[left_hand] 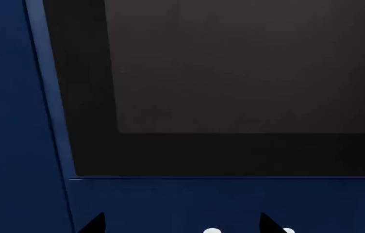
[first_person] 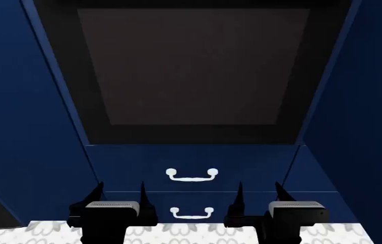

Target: Pick the teapot from the counter and place it in the cabinet.

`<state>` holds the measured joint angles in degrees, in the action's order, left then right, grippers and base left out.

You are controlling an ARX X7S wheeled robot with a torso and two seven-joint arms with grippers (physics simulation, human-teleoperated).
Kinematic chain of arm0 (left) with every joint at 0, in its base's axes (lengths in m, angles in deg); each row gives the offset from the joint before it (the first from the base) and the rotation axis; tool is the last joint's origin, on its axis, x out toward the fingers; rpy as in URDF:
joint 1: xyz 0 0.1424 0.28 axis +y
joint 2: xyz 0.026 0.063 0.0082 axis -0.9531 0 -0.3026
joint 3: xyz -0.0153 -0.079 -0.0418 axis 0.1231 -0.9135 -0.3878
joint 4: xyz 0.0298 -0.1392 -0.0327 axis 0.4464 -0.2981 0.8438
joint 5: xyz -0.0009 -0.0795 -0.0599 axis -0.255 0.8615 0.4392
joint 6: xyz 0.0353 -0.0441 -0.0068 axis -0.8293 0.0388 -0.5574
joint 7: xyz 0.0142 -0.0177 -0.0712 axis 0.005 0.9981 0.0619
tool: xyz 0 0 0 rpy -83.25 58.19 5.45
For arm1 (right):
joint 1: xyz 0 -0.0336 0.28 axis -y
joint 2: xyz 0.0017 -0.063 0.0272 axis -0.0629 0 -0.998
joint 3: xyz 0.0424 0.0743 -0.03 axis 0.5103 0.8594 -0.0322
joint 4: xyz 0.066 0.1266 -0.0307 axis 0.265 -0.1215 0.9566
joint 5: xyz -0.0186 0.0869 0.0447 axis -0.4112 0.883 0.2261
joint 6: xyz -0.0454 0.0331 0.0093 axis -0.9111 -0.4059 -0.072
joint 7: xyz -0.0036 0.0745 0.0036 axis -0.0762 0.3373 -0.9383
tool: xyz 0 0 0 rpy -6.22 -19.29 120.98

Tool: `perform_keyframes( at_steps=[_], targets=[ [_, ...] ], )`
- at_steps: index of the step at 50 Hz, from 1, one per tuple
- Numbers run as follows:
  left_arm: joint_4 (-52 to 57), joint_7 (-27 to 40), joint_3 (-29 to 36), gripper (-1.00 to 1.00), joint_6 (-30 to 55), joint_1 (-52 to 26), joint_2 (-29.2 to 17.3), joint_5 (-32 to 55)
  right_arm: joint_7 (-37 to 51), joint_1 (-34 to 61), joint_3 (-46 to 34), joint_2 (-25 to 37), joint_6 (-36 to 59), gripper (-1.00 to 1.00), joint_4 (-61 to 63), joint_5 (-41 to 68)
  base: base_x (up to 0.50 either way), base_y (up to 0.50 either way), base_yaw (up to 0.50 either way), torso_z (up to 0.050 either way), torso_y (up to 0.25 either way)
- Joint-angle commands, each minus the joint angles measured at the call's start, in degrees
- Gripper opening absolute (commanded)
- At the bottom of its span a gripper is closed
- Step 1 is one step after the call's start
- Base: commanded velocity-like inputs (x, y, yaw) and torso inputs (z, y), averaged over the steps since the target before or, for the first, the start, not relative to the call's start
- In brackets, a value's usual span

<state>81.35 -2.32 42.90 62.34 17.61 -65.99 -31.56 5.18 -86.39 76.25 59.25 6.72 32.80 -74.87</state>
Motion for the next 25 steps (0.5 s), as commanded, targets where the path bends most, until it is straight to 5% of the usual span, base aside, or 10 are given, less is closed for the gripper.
perform_keyframes(
  at_steps=[1,25],
  targets=[
    [0.22,1.12,1.03,1.0,0.01,0.24,-0.89,0.9,1.16,-0.08,-1.08,0.87,0.02,1.0,0.12,0.99,0.0,0.0,0.0,0.0,0.0],
    [-0.05,4.18,4.34,1.0,0.55,-0.25,-3.72,5.72,5.11,-0.44,-5.83,4.2,-1.55,1.0,-1.03,1.22,-0.03,0.0,0.0,0.0,0.0]
  ],
)
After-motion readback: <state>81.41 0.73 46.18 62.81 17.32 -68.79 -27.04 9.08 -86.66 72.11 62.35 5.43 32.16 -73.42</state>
